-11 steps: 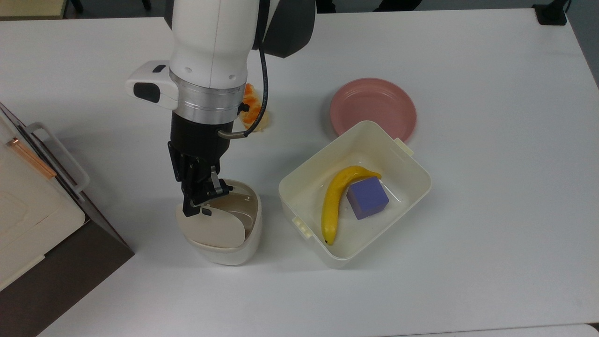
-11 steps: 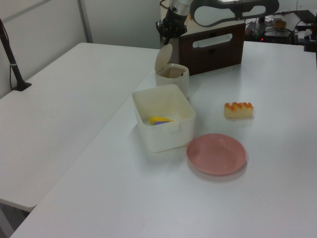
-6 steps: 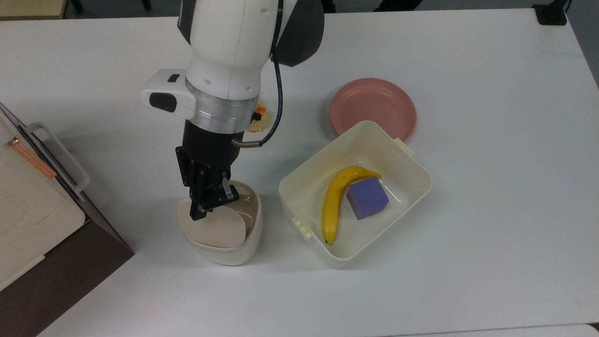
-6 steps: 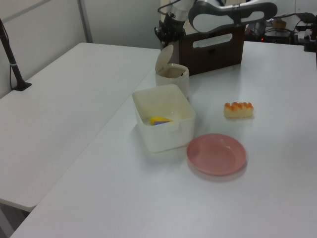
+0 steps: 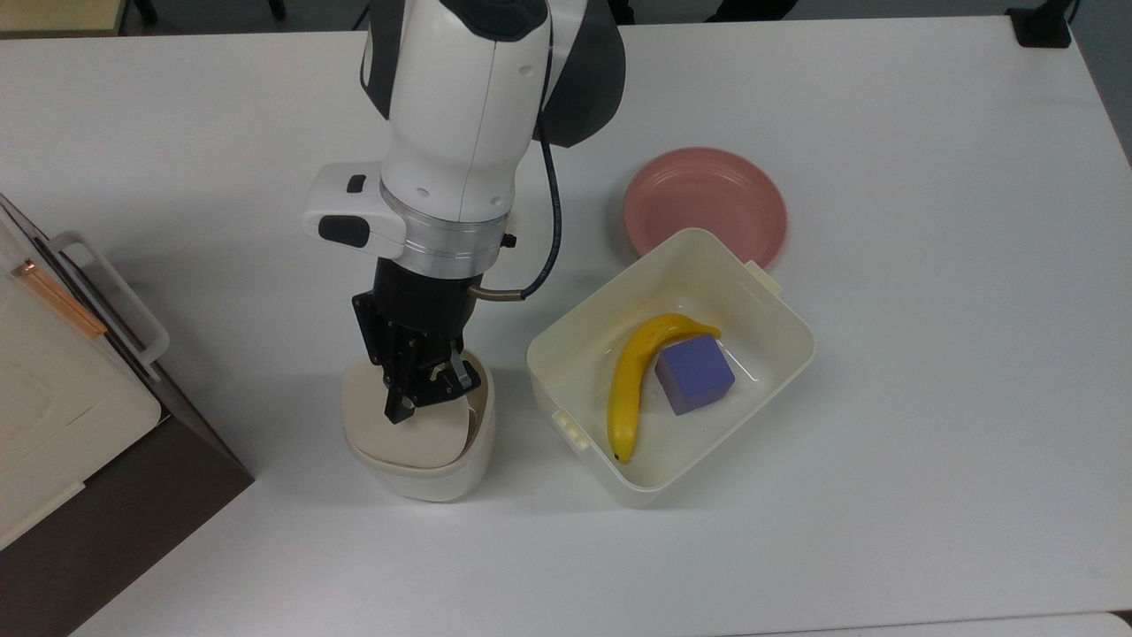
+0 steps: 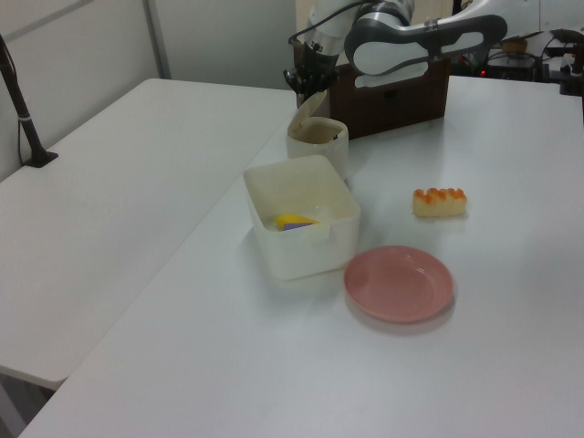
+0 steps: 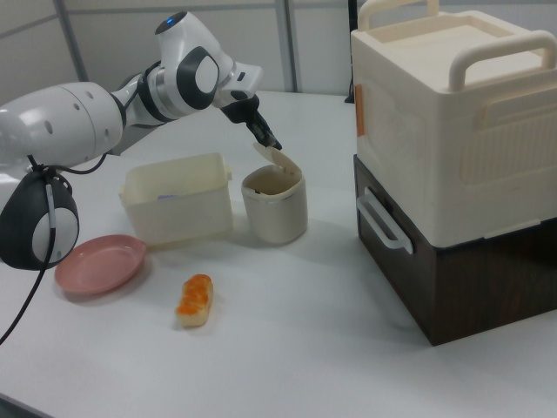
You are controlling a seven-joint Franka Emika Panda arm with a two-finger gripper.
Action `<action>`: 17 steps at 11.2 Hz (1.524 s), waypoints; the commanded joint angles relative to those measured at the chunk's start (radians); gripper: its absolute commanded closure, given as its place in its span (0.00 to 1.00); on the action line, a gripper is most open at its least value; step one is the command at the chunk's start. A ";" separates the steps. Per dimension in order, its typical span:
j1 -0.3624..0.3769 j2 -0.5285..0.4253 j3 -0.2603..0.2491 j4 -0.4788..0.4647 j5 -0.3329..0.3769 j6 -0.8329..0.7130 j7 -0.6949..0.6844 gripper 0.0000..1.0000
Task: Close the trash can
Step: 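Push the raised lid down toward the can's rim with the gripper, then press the lid flat onto the can with the gripper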
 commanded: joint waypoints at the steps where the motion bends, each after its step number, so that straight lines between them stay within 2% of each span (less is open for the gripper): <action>1: 0.002 -0.062 0.014 -0.070 -0.003 -0.070 -0.087 1.00; 7: 0.002 -0.065 0.030 -0.090 0.002 -0.177 -0.208 1.00; 17: 0.004 -0.074 0.042 -0.122 0.001 -0.230 -0.269 1.00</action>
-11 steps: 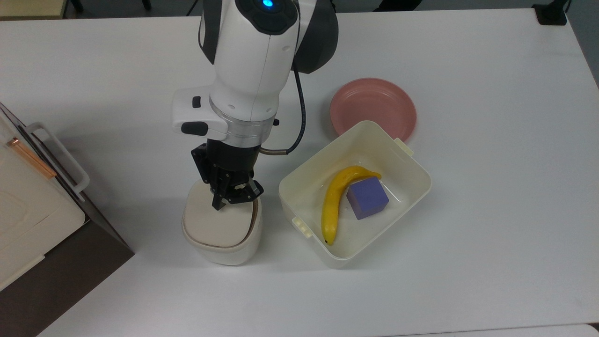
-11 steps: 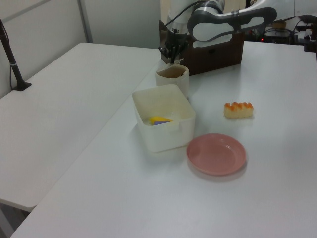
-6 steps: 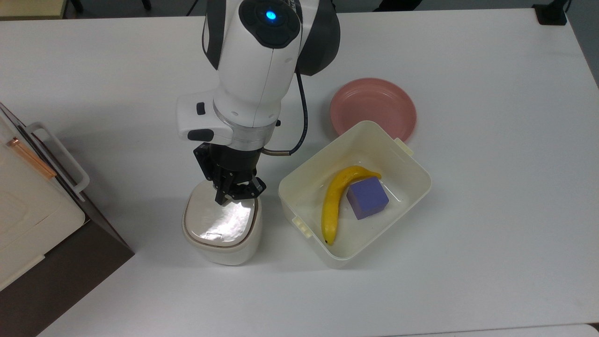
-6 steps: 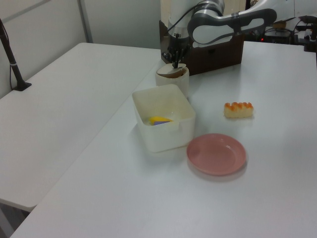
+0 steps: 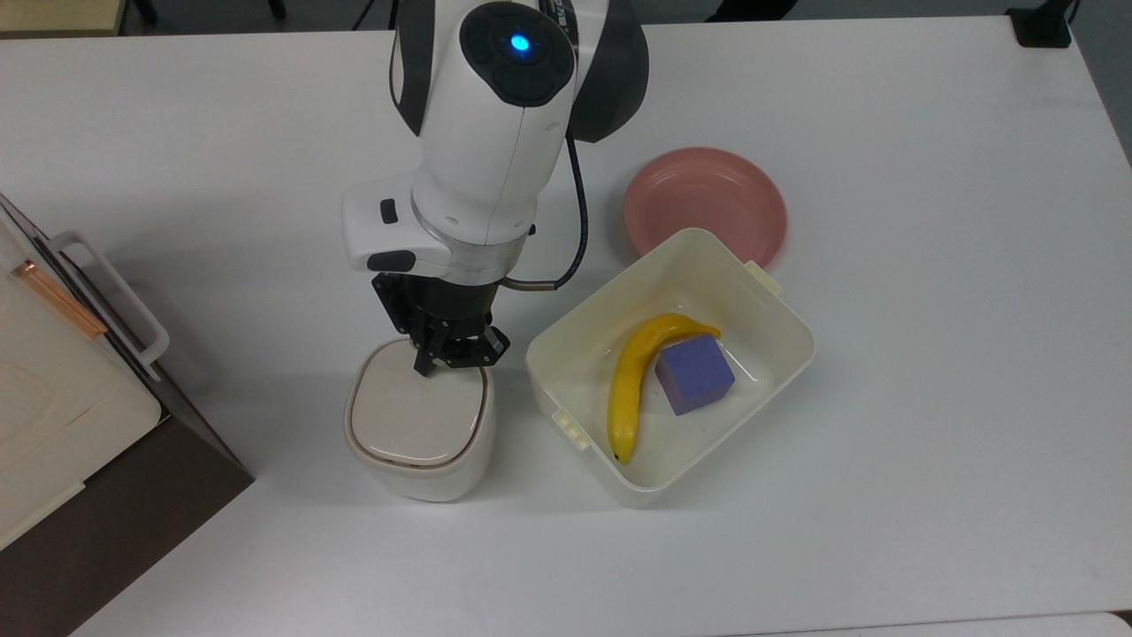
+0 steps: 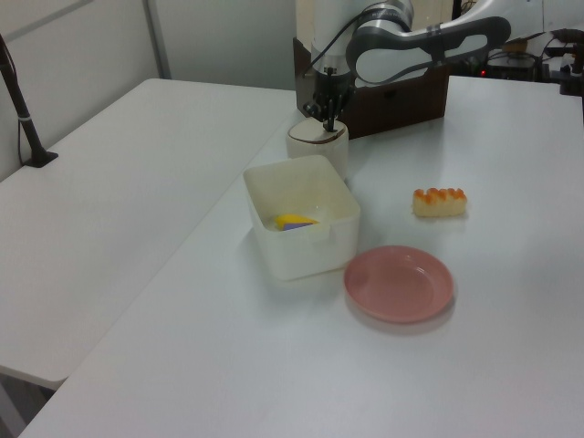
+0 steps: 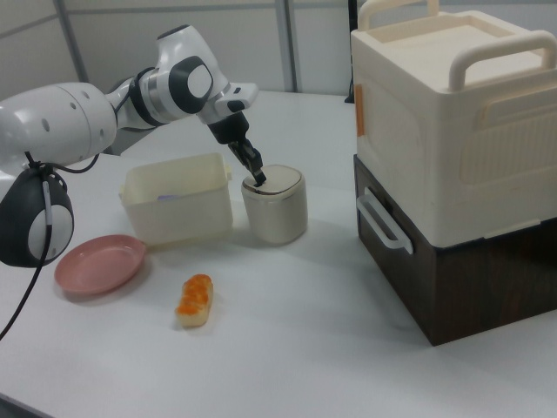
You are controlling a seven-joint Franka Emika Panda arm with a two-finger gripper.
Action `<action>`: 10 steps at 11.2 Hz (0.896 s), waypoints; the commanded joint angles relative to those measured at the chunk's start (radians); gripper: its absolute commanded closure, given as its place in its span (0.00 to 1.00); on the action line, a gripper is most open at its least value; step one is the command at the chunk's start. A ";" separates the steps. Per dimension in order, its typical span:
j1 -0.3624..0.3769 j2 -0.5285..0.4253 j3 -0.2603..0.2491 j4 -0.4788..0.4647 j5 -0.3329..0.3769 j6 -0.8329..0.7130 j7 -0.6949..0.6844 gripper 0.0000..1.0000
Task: Close the trash can
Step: 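Press the lid flat onto the can with the gripper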
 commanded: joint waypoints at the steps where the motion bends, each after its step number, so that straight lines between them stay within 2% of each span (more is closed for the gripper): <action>1: 0.001 -0.051 0.002 -0.066 0.001 -0.018 -0.019 1.00; 10: 0.001 -0.064 0.002 -0.146 -0.015 -0.006 -0.007 1.00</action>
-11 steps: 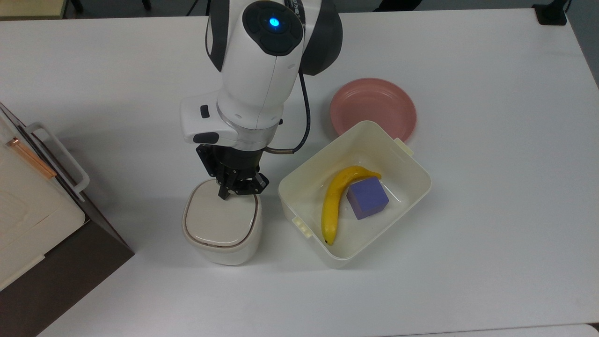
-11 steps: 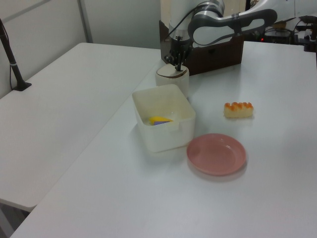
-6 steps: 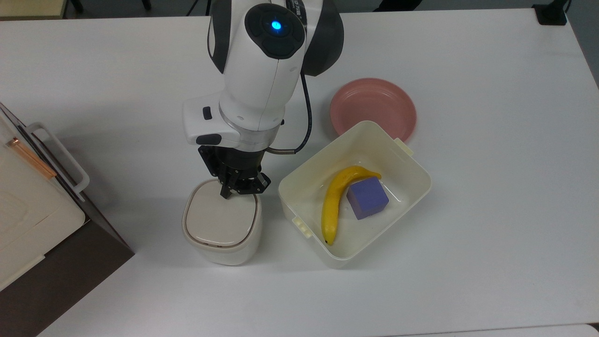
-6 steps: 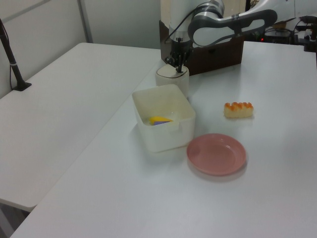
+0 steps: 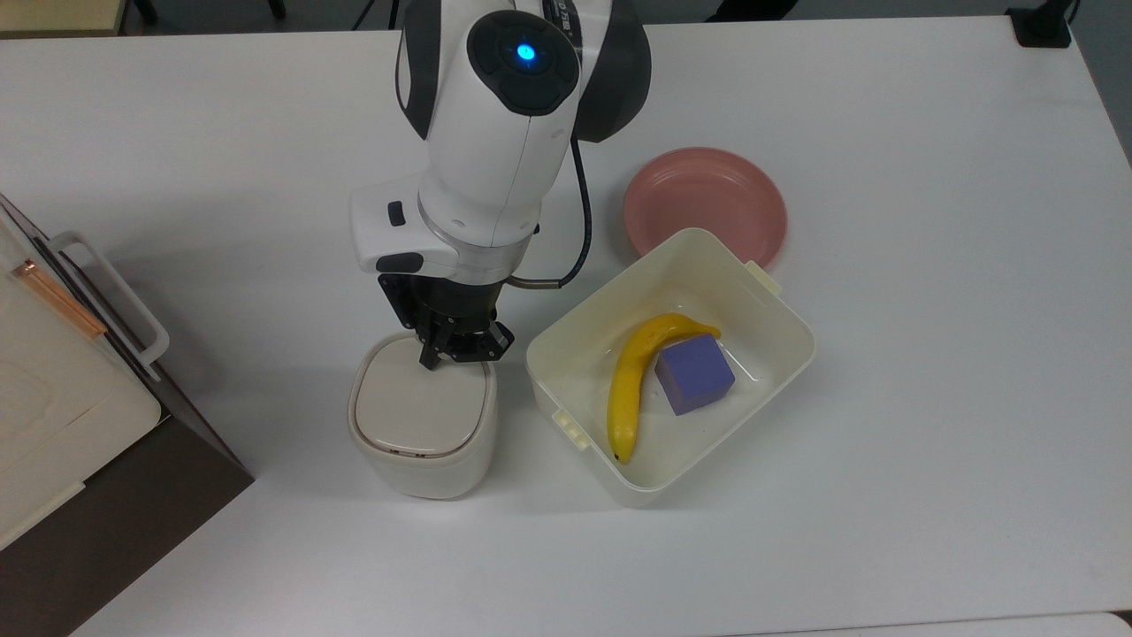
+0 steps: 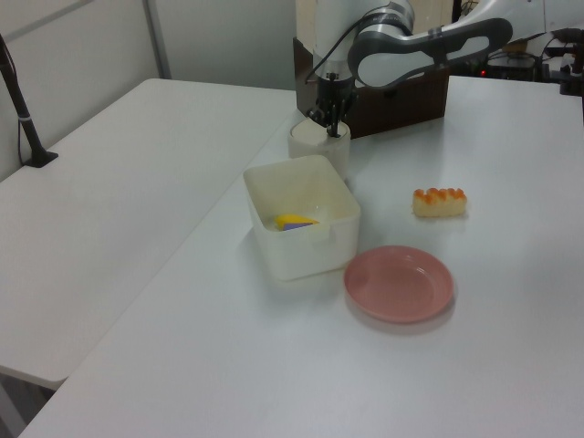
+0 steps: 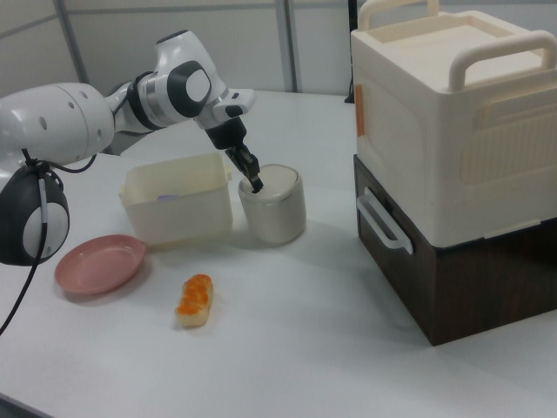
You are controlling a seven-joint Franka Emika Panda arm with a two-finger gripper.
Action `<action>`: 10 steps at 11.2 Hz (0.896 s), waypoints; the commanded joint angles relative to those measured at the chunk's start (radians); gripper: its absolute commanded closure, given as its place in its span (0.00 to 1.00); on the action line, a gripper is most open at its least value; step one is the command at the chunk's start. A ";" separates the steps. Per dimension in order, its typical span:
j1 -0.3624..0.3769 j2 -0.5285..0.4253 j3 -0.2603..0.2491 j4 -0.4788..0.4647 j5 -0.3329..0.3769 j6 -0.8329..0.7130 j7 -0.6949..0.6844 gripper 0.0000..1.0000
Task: Close the trash can
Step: 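Press the lid flat onto the can with the gripper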
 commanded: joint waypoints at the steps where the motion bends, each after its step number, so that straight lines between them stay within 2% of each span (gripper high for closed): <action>1: 0.001 -0.043 0.000 -0.102 -0.016 -0.004 -0.003 1.00; 6: -0.013 -0.043 -0.003 -0.061 -0.006 -0.001 0.002 1.00; 10: -0.034 -0.043 -0.010 -0.024 0.002 0.078 0.086 1.00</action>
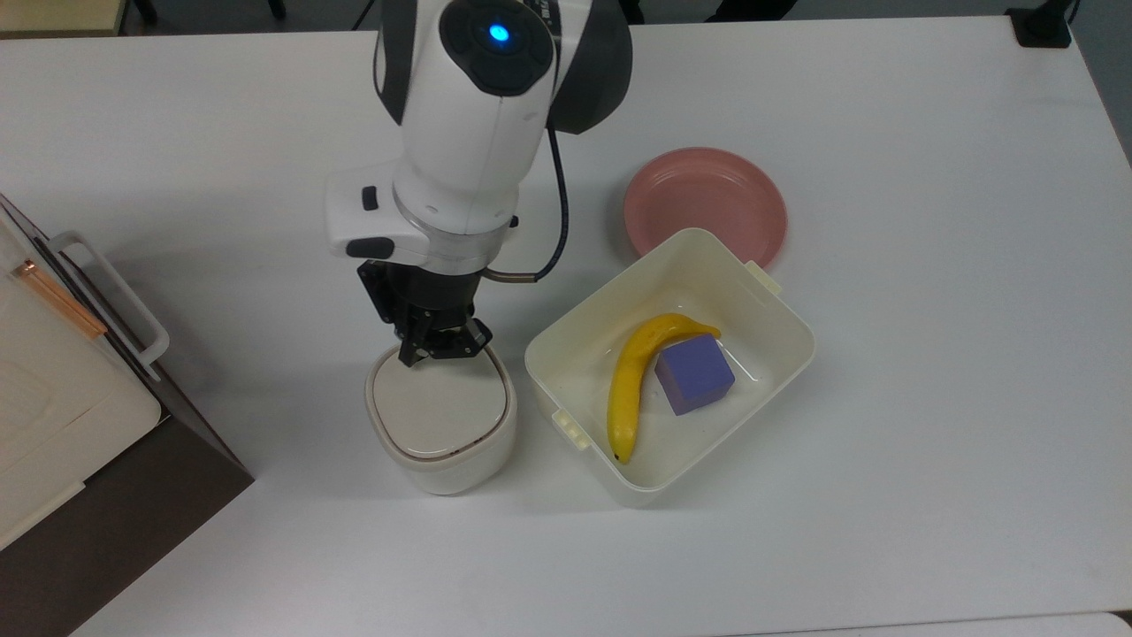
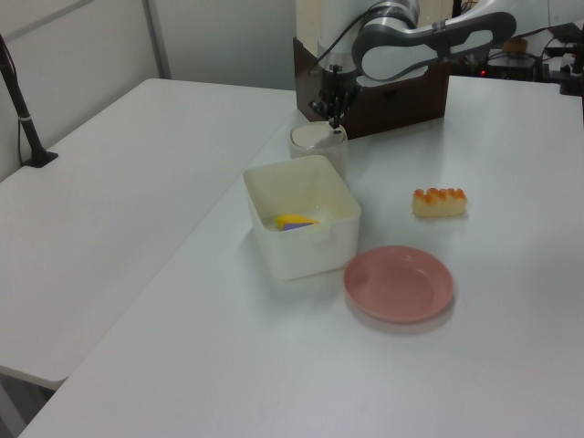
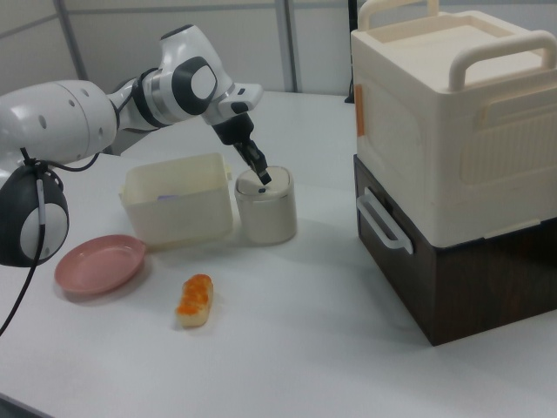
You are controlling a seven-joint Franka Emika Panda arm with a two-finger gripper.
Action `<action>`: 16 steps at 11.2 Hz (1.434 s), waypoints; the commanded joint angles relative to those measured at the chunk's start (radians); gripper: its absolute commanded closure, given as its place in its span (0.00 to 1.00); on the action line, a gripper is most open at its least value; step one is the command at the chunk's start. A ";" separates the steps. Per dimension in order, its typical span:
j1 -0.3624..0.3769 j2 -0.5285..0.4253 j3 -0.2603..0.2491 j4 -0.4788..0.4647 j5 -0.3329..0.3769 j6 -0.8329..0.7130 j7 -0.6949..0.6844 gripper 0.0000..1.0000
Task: Close the trash can
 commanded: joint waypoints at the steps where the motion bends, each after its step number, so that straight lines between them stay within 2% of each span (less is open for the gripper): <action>1: -0.021 -0.032 -0.010 -0.012 0.008 0.052 0.055 1.00; 3: -0.061 -0.073 -0.003 -0.015 0.068 0.050 0.016 1.00; 4: -0.082 -0.107 0.000 -0.024 0.112 0.041 -0.050 1.00; 6: -0.119 -0.181 -0.002 -0.039 0.248 -0.059 -0.259 1.00; 8: -0.151 -0.241 -0.006 -0.040 0.333 -0.234 -0.470 1.00; 12: -0.216 -0.311 -0.014 -0.041 0.415 -0.387 -0.694 1.00; 14: -0.222 -0.345 -0.013 -0.053 0.416 -0.465 -0.795 1.00; 16: -0.220 -0.388 -0.013 -0.101 0.433 -0.473 -0.828 1.00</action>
